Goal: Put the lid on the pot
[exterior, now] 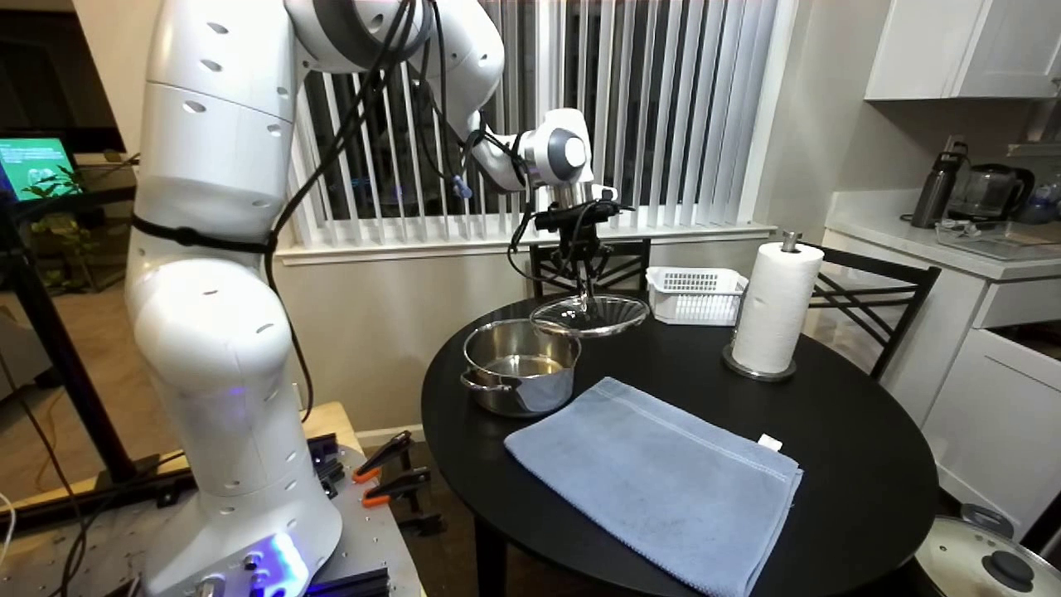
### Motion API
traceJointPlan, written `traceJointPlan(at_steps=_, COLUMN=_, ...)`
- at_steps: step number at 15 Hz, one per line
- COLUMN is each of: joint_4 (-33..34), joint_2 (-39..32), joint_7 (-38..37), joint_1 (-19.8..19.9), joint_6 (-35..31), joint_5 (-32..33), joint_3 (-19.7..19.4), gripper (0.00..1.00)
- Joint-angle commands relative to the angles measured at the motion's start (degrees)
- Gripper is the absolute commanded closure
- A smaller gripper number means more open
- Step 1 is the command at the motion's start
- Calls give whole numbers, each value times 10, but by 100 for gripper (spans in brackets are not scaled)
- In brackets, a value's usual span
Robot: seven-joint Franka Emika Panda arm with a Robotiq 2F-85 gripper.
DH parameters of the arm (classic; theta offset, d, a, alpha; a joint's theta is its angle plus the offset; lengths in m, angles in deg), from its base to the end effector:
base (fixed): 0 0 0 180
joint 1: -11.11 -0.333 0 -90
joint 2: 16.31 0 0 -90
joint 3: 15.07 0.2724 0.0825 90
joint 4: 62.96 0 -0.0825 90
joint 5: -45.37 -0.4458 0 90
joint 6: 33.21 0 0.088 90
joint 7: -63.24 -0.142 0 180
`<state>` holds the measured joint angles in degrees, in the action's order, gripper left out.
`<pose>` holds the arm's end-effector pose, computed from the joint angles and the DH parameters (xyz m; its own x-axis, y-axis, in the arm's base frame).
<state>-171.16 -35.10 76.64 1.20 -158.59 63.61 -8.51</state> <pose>0.6363 0.1671 0.2208 0.7650 0.6375 -0.0914 0.6413 -0.7409 0.1995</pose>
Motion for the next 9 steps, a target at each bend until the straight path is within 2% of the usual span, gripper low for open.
traceJointPlan(at_steps=1, joint_4=0, joint_2=0, joint_7=-1, joint_1=2, joint_6=1, joint_5=1, joint_3=2, gripper=82)
traceJointPlan(at_steps=7, joint_4=0, joint_2=0, joint_7=-1, joint_1=2, joint_6=0, joint_5=1, joint_3=2, gripper=82)
traceJointPlan(at_steps=8, joint_4=0, joint_2=0, joint_7=-1, joint_1=2, joint_6=0, joint_5=1, joint_3=2, gripper=95)
traceJointPlan(at_steps=9, joint_4=1, joint_2=-7, joint_7=-11, joint_1=-5, joint_6=1, joint_5=8, joint_3=4, gripper=94)
